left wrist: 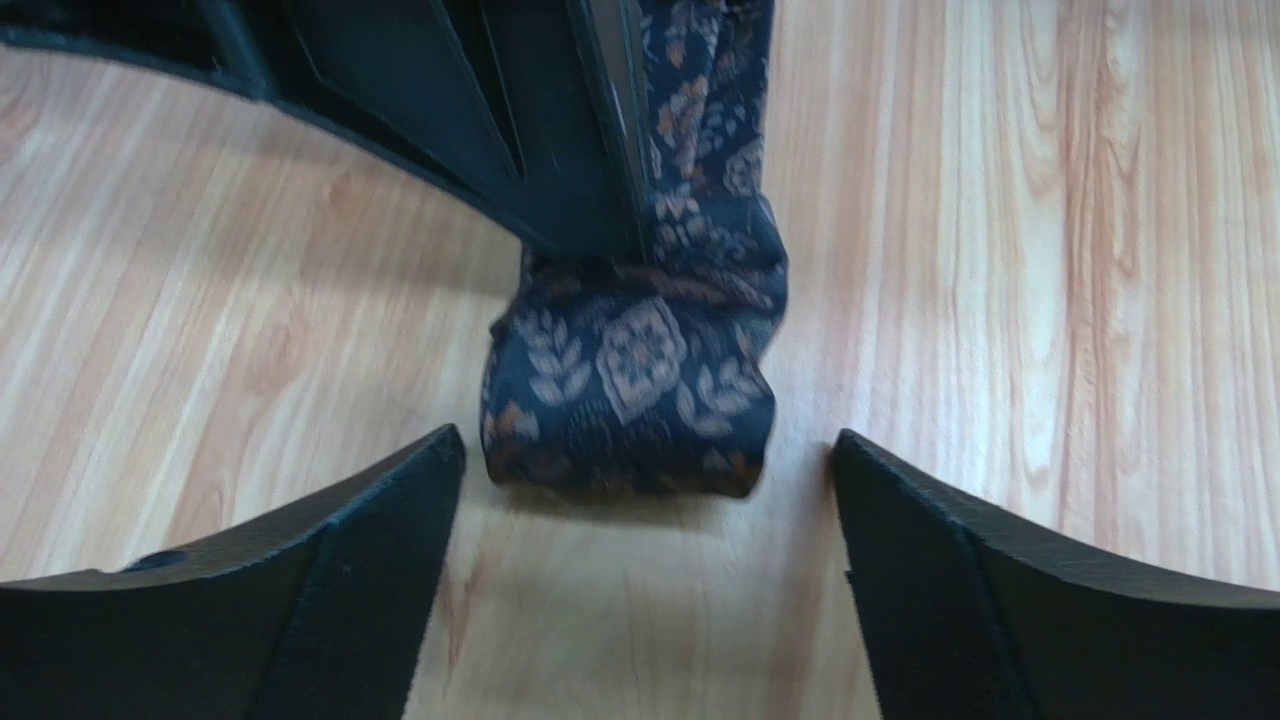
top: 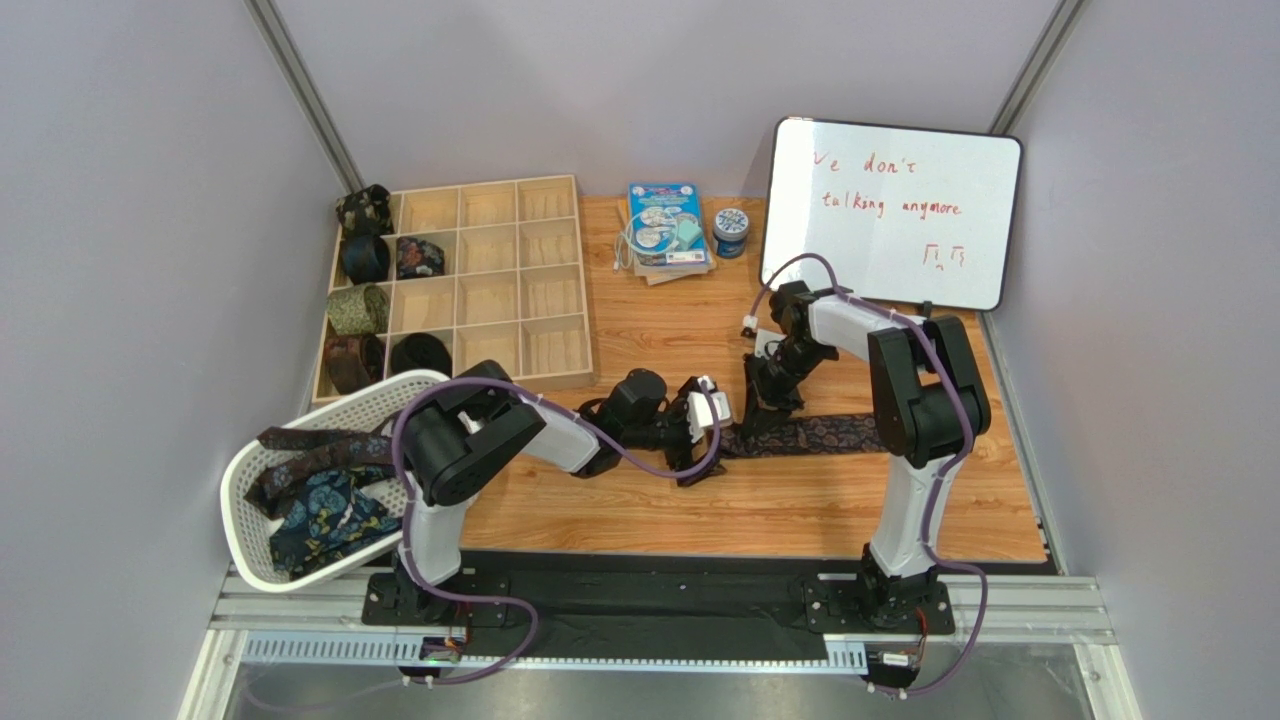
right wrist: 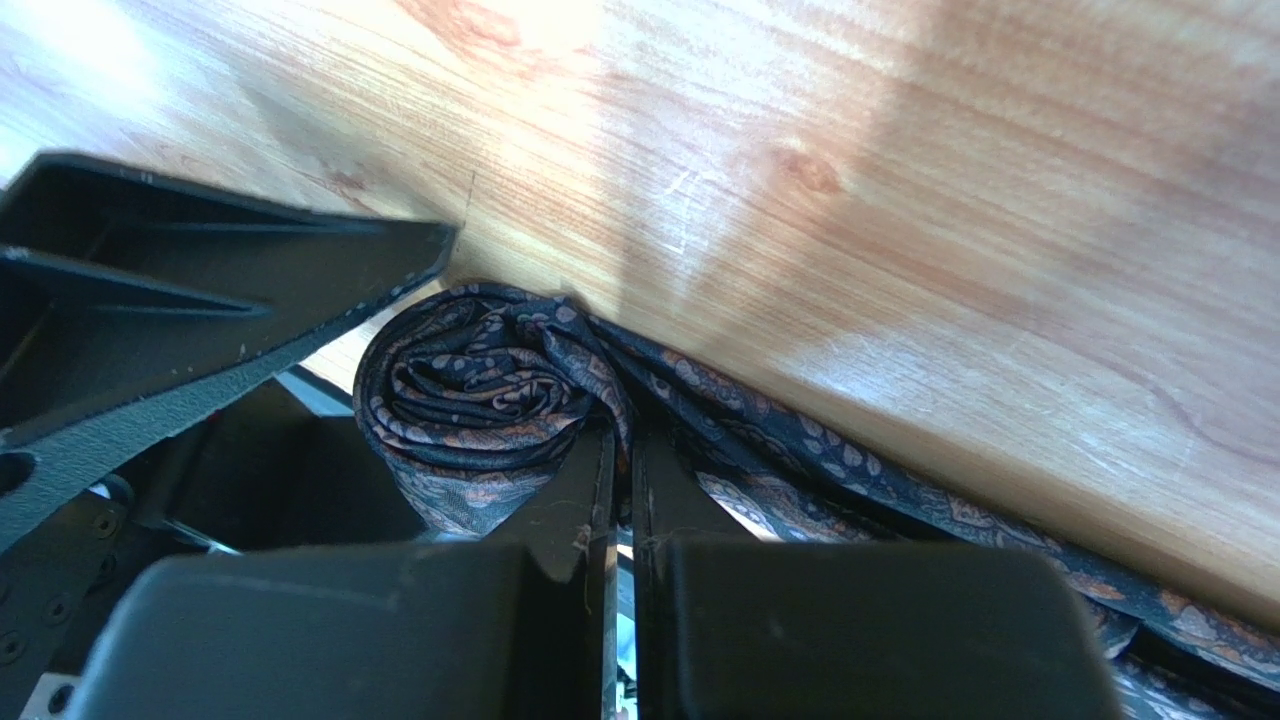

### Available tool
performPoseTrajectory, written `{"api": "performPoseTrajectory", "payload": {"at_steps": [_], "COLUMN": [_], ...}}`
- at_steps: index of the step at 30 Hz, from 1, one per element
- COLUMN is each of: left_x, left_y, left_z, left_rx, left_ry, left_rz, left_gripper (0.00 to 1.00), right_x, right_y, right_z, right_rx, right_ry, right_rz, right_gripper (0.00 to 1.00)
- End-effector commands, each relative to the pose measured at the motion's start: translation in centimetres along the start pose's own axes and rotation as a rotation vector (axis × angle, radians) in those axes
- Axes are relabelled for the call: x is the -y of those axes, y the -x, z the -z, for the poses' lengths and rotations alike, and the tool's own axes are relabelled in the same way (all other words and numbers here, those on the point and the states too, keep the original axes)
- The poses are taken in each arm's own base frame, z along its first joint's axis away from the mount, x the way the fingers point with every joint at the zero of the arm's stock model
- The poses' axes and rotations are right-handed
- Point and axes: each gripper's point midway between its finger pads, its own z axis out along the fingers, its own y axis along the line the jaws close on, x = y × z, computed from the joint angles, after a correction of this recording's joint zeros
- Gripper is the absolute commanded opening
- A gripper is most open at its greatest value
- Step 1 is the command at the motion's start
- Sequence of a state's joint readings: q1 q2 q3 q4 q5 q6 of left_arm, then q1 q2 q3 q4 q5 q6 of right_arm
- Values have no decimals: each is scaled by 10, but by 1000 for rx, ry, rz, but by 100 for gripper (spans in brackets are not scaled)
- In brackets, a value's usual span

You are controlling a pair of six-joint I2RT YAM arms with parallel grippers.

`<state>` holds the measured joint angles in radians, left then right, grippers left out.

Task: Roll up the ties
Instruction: Roll the tie at the center of the board.

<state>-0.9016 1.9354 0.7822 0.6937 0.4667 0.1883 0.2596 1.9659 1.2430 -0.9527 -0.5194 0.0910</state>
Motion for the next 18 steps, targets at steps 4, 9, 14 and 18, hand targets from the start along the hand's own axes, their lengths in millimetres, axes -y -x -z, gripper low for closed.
{"api": "performPoseTrajectory", "payload": {"at_steps": [4,9,14,18], "left_x": [-8,-7,-5,2], "left_y": [27,17,-1,-18], "left_z": [-24,-27,-23,-15], "left_rx": [85,25,-63,-111], "left_ry": [1,18,17,5], "left_rz": [-3,-13,11,19], "left_gripper": [99,82,36,25], "right_x": [36,25,7,-5], "right_y": [21,24,28,29], "right_z": [-26,-22,-12,-2], "right_rx": [68,87,126,134], "right_ry": [-163,-119,-55,-10], "right_rz": [31,10,8,23], "right_gripper": [0,0,0,9]}}
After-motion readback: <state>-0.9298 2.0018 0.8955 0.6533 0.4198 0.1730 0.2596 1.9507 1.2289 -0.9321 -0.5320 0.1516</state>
